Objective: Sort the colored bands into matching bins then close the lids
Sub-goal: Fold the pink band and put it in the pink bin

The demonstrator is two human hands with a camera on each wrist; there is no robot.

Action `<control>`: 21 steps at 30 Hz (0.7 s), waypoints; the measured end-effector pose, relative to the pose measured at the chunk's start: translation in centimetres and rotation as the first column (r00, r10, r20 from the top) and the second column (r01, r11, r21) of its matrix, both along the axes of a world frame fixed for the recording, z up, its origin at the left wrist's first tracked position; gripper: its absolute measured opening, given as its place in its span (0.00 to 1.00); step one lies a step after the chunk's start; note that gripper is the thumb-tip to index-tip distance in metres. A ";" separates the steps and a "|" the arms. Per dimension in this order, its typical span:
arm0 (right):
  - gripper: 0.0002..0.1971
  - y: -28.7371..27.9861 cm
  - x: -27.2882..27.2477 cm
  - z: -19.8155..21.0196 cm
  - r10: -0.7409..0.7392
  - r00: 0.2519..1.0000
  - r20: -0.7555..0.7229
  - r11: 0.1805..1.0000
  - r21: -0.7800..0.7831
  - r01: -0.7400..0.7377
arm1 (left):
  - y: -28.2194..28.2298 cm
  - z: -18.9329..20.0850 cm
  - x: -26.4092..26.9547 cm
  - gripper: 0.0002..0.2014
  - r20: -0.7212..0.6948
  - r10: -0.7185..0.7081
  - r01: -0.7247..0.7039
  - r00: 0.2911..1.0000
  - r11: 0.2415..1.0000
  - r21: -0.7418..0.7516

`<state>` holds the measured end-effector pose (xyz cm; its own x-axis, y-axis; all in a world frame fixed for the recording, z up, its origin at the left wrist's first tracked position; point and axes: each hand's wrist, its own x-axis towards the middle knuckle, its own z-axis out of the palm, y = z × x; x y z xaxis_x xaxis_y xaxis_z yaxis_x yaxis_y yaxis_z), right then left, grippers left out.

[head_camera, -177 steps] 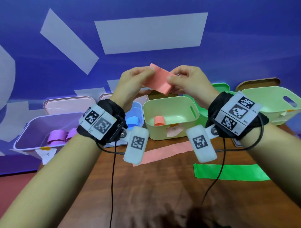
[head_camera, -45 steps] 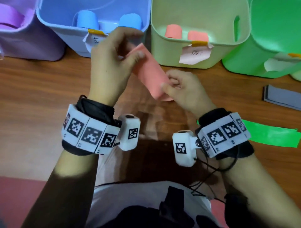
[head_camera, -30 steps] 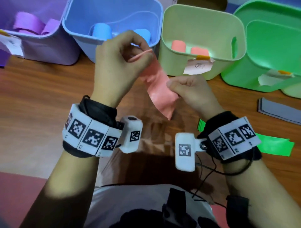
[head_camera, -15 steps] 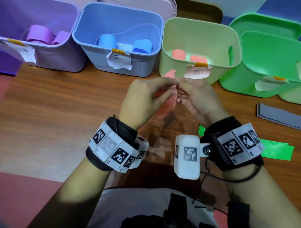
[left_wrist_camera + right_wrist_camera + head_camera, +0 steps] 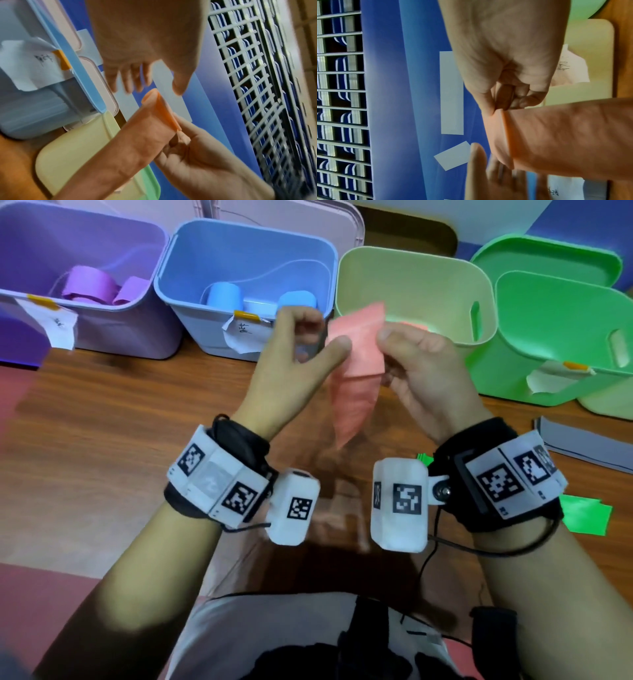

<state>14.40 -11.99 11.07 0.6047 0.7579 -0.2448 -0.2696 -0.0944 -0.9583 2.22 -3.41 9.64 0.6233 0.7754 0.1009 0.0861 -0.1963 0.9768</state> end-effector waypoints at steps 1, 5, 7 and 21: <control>0.07 0.1 0.0 0.4 0.006 1.000 0.009 1.000 0.024 -0.006 | 0.3 0.0 0.2 0.13 -0.019 -0.081 0.079 0.997 0.991 -0.108; 0.10 0.4 0.0 1.1 -0.003 0.995 0.104 1.000 0.012 0.002 | 0.2 -0.1 0.5 0.08 0.063 -0.190 0.198 0.980 0.967 -0.161; 0.09 0.5 0.2 1.0 0.004 0.989 0.150 0.999 -0.041 0.002 | 0.1 -0.1 0.3 0.07 0.058 -0.182 0.189 0.982 0.968 -0.167; 0.07 0.6 0.9 2.1 -0.042 0.968 0.246 0.995 0.097 0.019 | -0.6 0.1 0.0 0.12 -0.146 -0.282 0.228 0.948 0.924 -0.307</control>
<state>15.27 -11.42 13.22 0.6609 0.7504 -0.0140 -0.0241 0.0025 -0.9997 2.22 -4.02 9.75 0.7899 0.5666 -0.2345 0.2537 0.0462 0.9662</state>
